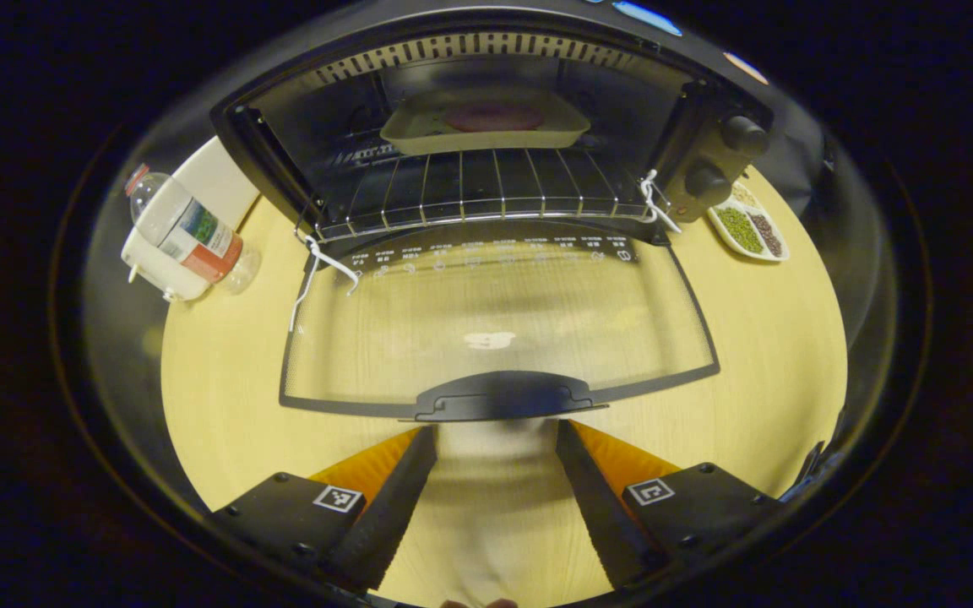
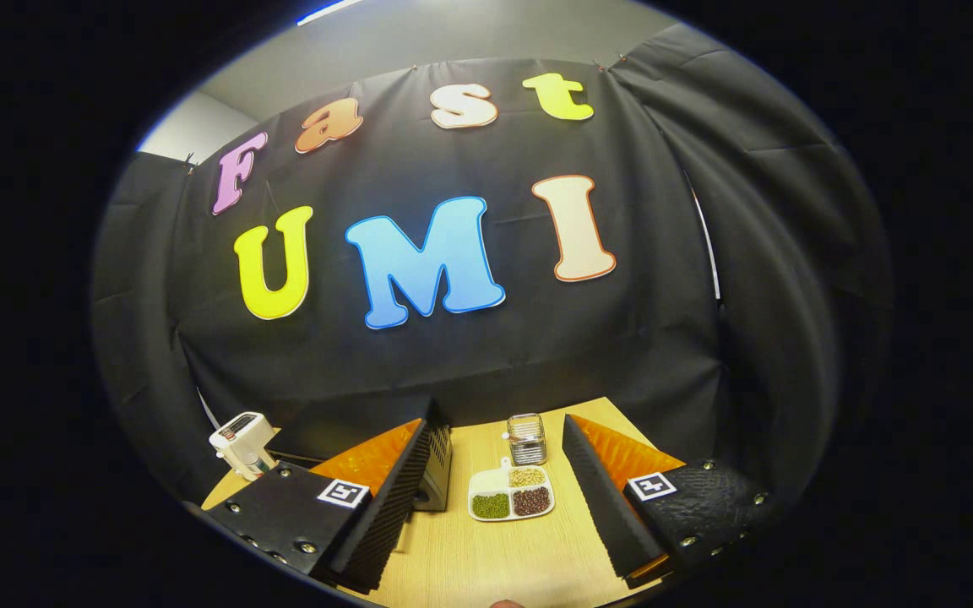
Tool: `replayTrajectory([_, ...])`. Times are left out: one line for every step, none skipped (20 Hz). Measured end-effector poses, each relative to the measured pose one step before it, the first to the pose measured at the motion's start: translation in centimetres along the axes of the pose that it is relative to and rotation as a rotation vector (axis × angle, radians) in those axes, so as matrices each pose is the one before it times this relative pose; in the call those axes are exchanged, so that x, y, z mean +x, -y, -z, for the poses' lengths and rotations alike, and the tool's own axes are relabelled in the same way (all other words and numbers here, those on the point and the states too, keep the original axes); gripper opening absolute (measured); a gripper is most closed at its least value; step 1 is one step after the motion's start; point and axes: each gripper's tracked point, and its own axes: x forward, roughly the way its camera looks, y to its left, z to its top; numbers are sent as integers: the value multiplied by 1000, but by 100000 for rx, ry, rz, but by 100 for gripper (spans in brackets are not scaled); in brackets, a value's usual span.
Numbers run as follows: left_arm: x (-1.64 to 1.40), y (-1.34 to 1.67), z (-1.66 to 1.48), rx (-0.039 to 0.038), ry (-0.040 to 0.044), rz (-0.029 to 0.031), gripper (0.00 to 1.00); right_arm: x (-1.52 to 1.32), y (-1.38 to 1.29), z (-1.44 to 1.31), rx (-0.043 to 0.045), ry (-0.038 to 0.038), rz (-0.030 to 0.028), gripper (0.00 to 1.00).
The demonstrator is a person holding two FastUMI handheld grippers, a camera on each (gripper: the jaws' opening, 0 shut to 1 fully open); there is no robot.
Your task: Open the electric oven with the left hand, put the food in, and close the electric oven.
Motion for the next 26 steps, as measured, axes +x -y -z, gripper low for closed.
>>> replayTrajectory([162, -99, -200, 105, 207, -8, 100, 70, 24, -24, -230, -50, 76, 96])
replayTrajectory([165, 32, 83, -538, -1071, 213, 98, 109, 19, -31, -144, -103, -28, 96])
replayTrajectory([121, 60, -70, -186, -228, 194, 98, 89, -67, -61, 10, -49, -95, 96])
replayTrajectory([68, 43, -25, -19, -380, 109, 98, 150, -49, 74, -217, -220, -60, 96])
replayTrajectory([84, 26, 22, 51, -367, 153, 98, 133, -79, 90, -199, -402, -143, 96])
replayTrajectory([127, 48, -33, -280, -418, 320, 98, 40, -122, 23, 66, -214, -367, 96])
replayTrajectory([110, -12, 56, -238, -342, 284, 98, 148, -164, -33, -14, -262, -370, 96])
replayTrajectory([-26, 50, -78, -103, -139, 76, 98, 143, -165, 143, -186, -208, -433, 96])
replayTrajectory([-135, -26, 11, 257, -105, -86, 98, 48, -214, -66, -303, -47, -370, 96])
replayTrajectory([-204, 26, -89, 195, 570, -102, 100, 45, -124, 12, -323, 14, -290, 96])
replayTrajectory([-208, 15, -25, 130, 987, -24, 97, 48, -215, -50, -114, 80, -354, 96])
replayTrajectory([-339, 4, -24, 102, 1074, 79, 97, 93, -154, 40, 8, -31, -282, 96])
replayTrajectory([-434, -8, -15, 112, 1231, 70, 98, -1, -231, 25, 82, -112, -399, 96])
replayTrajectory([-423, 31, -126, 124, 1091, 108, 98, 44, -102, 112, -87, -160, -288, 96])
replayTrajectory([-428, -35, -45, -78, 1043, 271, 97, 4, -160, -23, -39, 34, -357, 96])
replayTrajectory([-412, 63, -106, -523, 1174, 309, 98, 30, -197, 51, 47, 51, -318, 96])
replayTrajectory([-384, -2, -54, -243, 890, 292, 97, 6, -161, -19, 41, 41, -327, 96])
replayTrajectory([-454, -9, -171, 109, 1012, 125, 97, 7, -89, 11, 76, 90, -271, 96])
replayTrajectory([-419, 45, -77, 287, 902, 131, 98, -5, -132, -47, 2, 173, -216, 96])
replayTrajectory([-412, 95, -236, -130, 1342, 485, 98, -16, -57, -14, 3, 201, -194, 96])
replayTrajectory([-342, 172, -392, -513, 1524, 752, 98, 41, -102, -17, 68, -47, -192, 96])
replayTrajectory([-362, 199, -144, -343, 1480, 618, 98, -25, -80, 101, 160, 64, -123, 96])
replayTrajectory([-128, 73, -283, -275, 1304, 345, 95, -62, 53, -90, 135, -96, -55, 96])
replayTrajectory([-35, 51, -426, -206, 1240, -63, 98, -105, 204, 7, -11, -4, 91, 96])
replayTrajectory([-13, 112, -280, -256, 1002, -10, 98, -32, 122, -124, -61, 146, 196, 96])
replayTrajectory([-68, 50, -332, -199, 798, 81, 98, -66, 135, -66, 30, 232, 313, 96])
